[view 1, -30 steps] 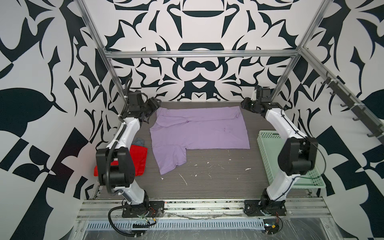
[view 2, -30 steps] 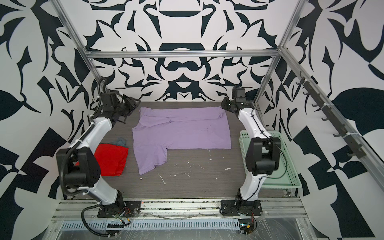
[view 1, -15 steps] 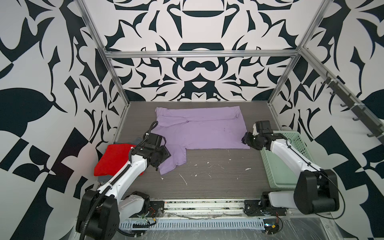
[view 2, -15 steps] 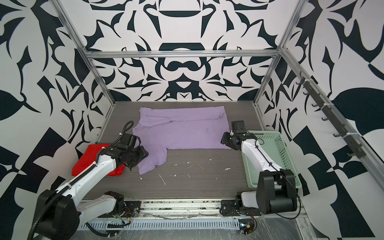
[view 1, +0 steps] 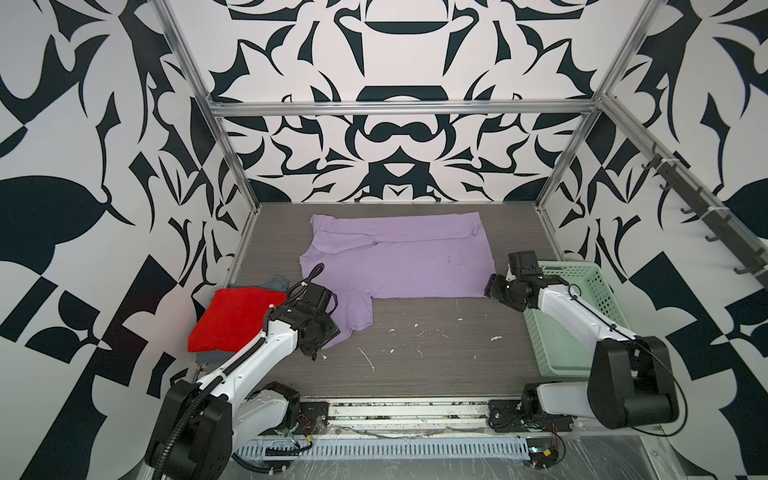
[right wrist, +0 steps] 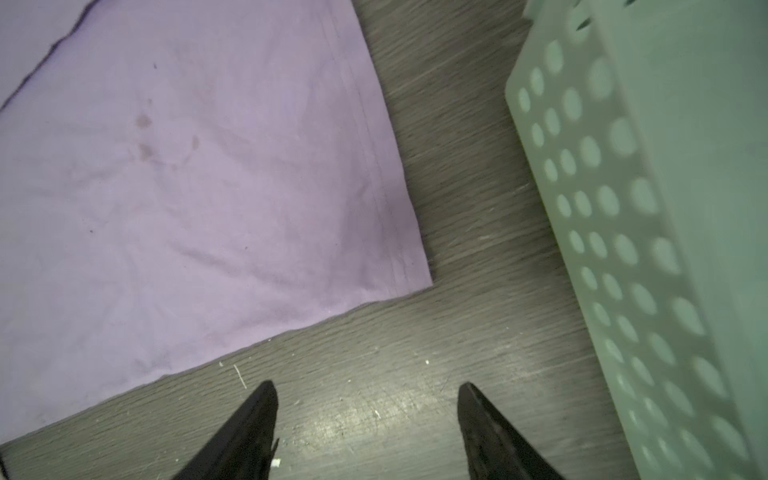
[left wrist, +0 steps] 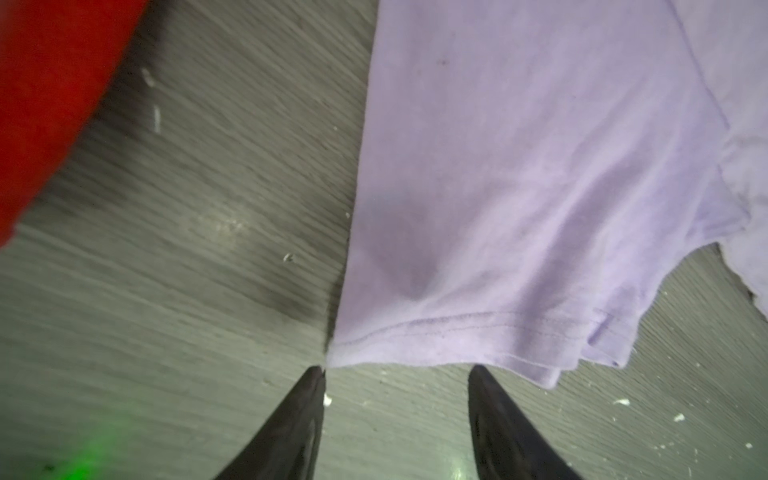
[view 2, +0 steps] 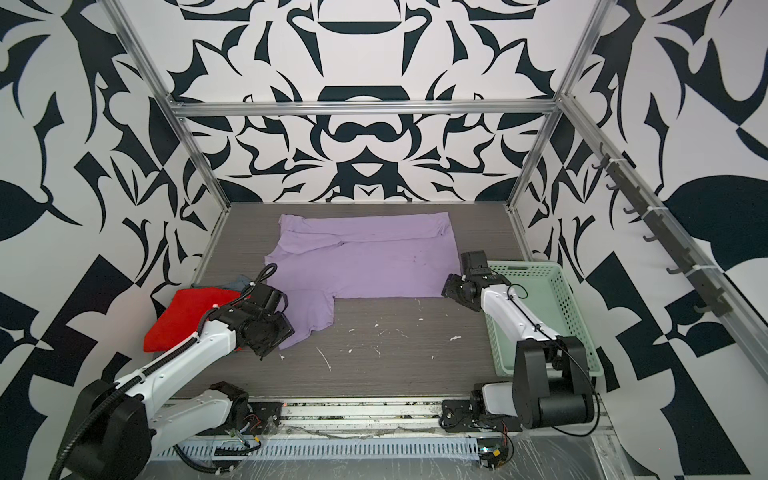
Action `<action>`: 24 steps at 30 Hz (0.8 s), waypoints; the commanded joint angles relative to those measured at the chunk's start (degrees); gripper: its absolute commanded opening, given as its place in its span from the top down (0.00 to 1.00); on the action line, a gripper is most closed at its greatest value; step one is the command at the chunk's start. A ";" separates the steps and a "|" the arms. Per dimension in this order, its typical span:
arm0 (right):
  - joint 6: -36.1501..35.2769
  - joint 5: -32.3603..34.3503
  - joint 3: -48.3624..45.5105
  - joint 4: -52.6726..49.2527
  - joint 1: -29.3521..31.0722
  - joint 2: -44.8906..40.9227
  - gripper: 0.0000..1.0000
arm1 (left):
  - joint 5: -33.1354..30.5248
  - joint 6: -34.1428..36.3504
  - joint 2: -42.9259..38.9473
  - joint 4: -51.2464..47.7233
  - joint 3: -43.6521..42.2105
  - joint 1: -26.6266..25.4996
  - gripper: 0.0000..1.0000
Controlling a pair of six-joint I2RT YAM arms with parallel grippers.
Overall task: Fold and stack the t-shirts
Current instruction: 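Move both grippers to the shirt's near edge and grasp the hem with the left, then grasp the near corner by the basket with the right gripper while the left holds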
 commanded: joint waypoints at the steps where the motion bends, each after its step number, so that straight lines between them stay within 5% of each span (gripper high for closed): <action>1: 1.10 1.56 -0.35 2.37 0.02 0.37 0.28 | -0.29 -1.88 0.99 0.59 -2.61 -0.20 0.42; 11: 0.22 3.48 0.53 2.58 -0.68 2.99 0.29 | 1.21 -3.36 1.89 5.80 -6.38 -0.17 0.48; 24: 0.66 6.89 0.55 1.62 -1.79 4.67 0.30 | 2.13 -1.39 5.13 7.31 -4.81 -0.15 0.94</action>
